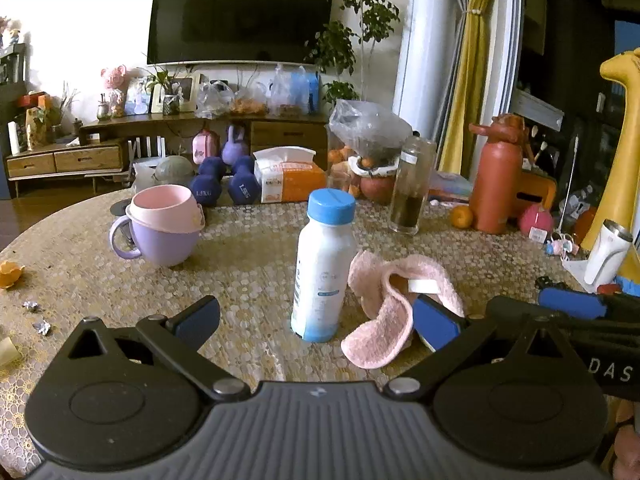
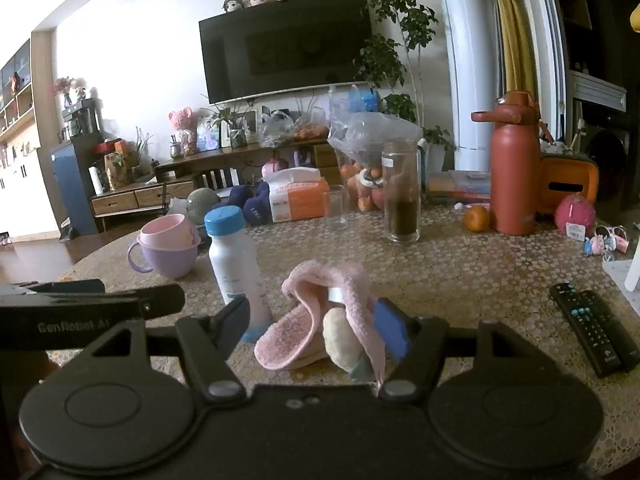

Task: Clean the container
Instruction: 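Grasp the blue bottle cap with the left tool while the right tool grasps the pink towel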

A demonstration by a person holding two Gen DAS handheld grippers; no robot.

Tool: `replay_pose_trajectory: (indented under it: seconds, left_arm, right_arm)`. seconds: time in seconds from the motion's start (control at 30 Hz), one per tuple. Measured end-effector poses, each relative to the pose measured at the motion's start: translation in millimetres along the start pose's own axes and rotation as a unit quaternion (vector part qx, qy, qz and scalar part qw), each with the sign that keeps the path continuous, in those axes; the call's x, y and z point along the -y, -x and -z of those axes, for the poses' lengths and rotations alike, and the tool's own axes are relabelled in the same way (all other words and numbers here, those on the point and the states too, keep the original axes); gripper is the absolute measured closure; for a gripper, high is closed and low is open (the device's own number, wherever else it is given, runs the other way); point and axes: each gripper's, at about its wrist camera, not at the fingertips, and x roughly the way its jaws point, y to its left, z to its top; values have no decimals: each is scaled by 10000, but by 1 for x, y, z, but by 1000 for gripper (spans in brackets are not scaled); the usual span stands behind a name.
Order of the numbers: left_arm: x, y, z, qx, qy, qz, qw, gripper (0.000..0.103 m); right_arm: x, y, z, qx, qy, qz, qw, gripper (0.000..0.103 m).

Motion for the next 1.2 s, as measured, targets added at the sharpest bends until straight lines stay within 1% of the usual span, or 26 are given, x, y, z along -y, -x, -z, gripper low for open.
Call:
replay_pose_trajectory:
  seconds: [0.13, 0.3, 0.53, 0.7, 1.0, 1.1, 1.2]
  left_arm:
    - [0, -2, 0, -41, 12, 1, 10000, 0]
    - [1, -5, 0, -47, -76, -53, 9999, 0]
    - [-1, -12, -6, -27, -111, -13, 9999, 0]
    - [-6, -18, -5, -73, -96, -50, 9999, 0]
    - [-18, -33, -4, -268, -11, -182, 9995, 0]
    - [-21, -36, -5, -299, -16, -200, 9993, 0]
    - [-24, -40, -7, -314, -36, -218, 9993, 0]
  right_arm:
    - [2, -1, 0, -25, -19, -56, 10000, 37]
    - [2, -6, 1, -91, -38, -91, 9999, 36]
    - [9, -20, -5, -129, 6, -9, 9999, 35]
    - [17, -54, -9, -189, 228, 233, 9993, 34]
    - [15, -141, -20, -706, 445, 283, 9961, 34]
    - [9, -164, -12, -954, 636, 204, 9932, 34]
    - [6, -179, 4, -1249, 904, 280, 9876, 34]
